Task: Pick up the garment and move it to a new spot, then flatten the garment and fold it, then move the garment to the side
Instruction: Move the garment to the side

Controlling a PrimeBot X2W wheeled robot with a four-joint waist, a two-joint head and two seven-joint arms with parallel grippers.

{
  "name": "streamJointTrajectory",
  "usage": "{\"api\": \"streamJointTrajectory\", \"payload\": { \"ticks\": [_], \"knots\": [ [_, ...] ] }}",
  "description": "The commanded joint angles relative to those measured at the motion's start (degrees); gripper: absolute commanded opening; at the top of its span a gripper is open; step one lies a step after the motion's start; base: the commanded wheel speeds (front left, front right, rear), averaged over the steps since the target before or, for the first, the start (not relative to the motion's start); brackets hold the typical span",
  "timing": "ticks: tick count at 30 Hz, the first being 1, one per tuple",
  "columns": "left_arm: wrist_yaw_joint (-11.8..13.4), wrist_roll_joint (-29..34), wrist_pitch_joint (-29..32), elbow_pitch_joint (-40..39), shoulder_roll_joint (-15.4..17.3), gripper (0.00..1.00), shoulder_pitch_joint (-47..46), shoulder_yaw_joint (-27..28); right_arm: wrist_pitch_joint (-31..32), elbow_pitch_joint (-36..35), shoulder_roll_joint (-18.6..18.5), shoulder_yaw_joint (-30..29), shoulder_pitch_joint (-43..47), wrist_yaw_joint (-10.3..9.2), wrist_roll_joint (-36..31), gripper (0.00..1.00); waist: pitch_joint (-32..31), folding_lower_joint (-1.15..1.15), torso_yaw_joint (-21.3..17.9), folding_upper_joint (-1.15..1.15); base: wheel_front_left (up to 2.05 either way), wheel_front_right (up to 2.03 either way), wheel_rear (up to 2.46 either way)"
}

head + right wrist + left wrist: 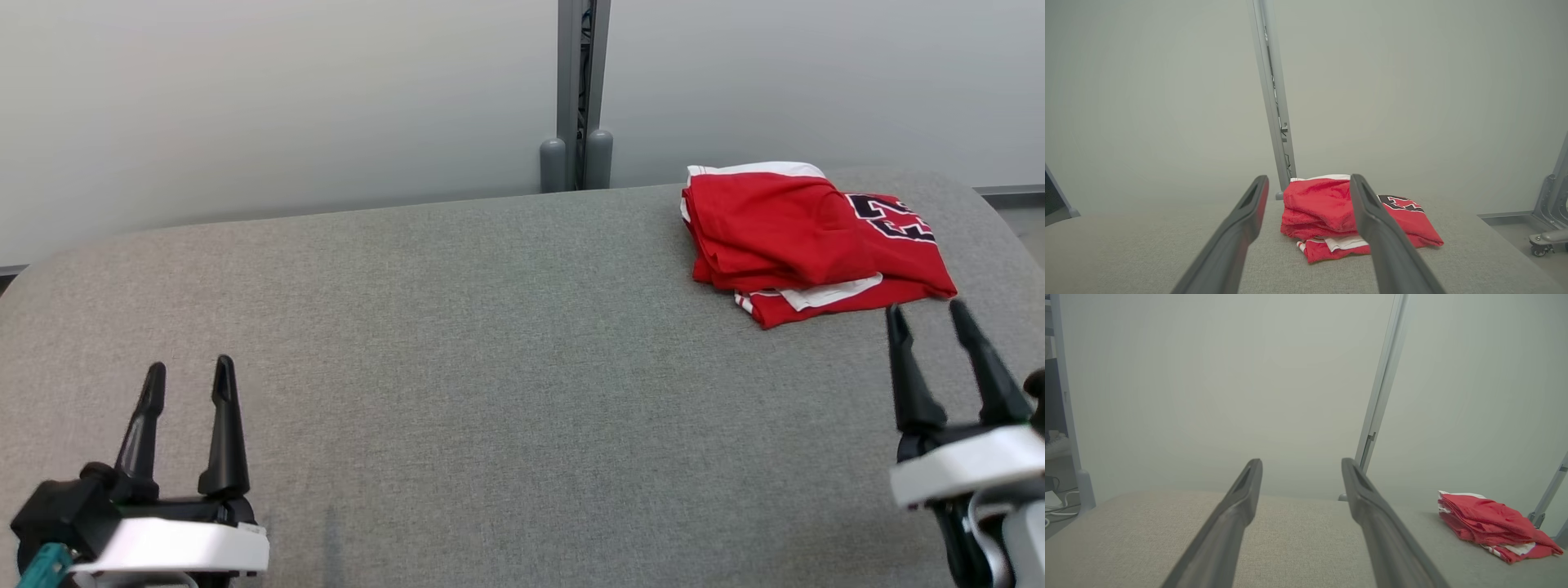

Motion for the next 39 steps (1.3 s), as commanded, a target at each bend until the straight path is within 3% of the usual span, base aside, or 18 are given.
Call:
{"api": "streamJointTrajectory", "payload": {
  "ticks": [1, 6, 14, 39],
  "knots": [
    [0.4, 0.8, 0.0, 0.2, -0.4, 1.00, 0.7, 0.3, -0.2, -1.1, 0.6, -0.7, 1.6, 0.00, -0.6, 1.00, -0.1, 0.00, 0.2, 0.00, 0.00, 0.00, 0.00],
    [0.5, 3.5, 0.0, 1.2, -3.3, 1.00, 2.3, 1.6, -0.2, -5.6, 4.4, -3.3, 8.0, 0.00, -2.1, 1.00, -0.3, 0.00, 1.0, 0.00, 0.00, 0.00, 0.00],
    [-1.0, 8.0, 0.0, 5.3, -5.0, 1.00, 2.6, 2.6, -0.2, -9.3, 7.8, -3.2, 12.2, 0.00, -4.3, 1.00, -0.8, 0.00, 2.4, 0.00, 0.00, 0.00, 0.00],
    [-4.1, 10.9, 0.0, 7.7, -7.5, 1.00, 1.1, 4.6, -0.2, -8.3, 9.5, -2.7, 12.2, 0.00, -5.7, 1.00, -0.7, 0.00, 2.6, 0.00, 0.00, 0.00, 0.00]
  ]
}}
